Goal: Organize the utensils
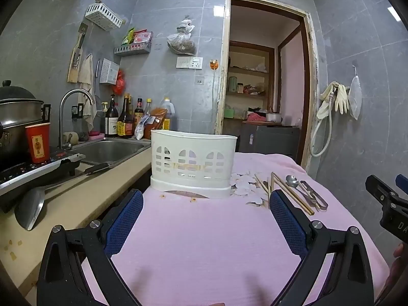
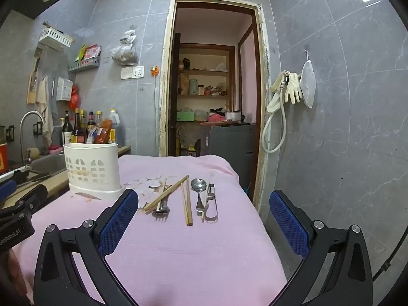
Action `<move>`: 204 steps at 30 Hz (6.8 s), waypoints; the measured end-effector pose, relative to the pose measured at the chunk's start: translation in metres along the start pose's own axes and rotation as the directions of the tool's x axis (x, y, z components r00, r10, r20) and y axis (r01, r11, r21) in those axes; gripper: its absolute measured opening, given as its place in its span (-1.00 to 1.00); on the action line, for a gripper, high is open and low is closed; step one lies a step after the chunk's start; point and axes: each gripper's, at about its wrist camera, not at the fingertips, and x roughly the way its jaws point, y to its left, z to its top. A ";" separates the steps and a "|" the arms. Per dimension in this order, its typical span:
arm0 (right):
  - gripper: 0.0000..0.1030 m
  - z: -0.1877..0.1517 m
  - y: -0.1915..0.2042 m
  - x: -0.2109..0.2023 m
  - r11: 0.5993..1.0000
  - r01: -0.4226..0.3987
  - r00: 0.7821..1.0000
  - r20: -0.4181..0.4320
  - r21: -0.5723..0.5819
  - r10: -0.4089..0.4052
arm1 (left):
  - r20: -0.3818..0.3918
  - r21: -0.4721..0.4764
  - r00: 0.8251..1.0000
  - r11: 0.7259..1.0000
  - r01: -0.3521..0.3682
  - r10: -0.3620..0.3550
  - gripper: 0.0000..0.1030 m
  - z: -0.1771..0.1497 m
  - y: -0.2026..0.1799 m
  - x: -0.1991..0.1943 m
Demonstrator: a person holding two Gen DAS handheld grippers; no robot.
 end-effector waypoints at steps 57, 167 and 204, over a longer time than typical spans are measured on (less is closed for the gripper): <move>1.00 0.001 0.002 0.002 1.000 0.003 1.000 0.003 0.000 -0.003 | -0.007 0.013 1.000 1.000 0.005 -0.005 0.89 0.001 -0.004 0.001; -0.81 0.065 -0.023 0.155 0.940 -0.333 0.942 -0.016 0.076 0.335 | -0.175 -0.161 0.904 0.917 0.365 -0.390 -0.96 0.101 -0.034 0.196; -0.80 0.082 0.150 0.229 0.803 -0.595 0.799 0.135 0.034 0.586 | 0.098 -0.337 0.992 0.941 -0.045 0.082 -0.96 0.120 0.151 0.240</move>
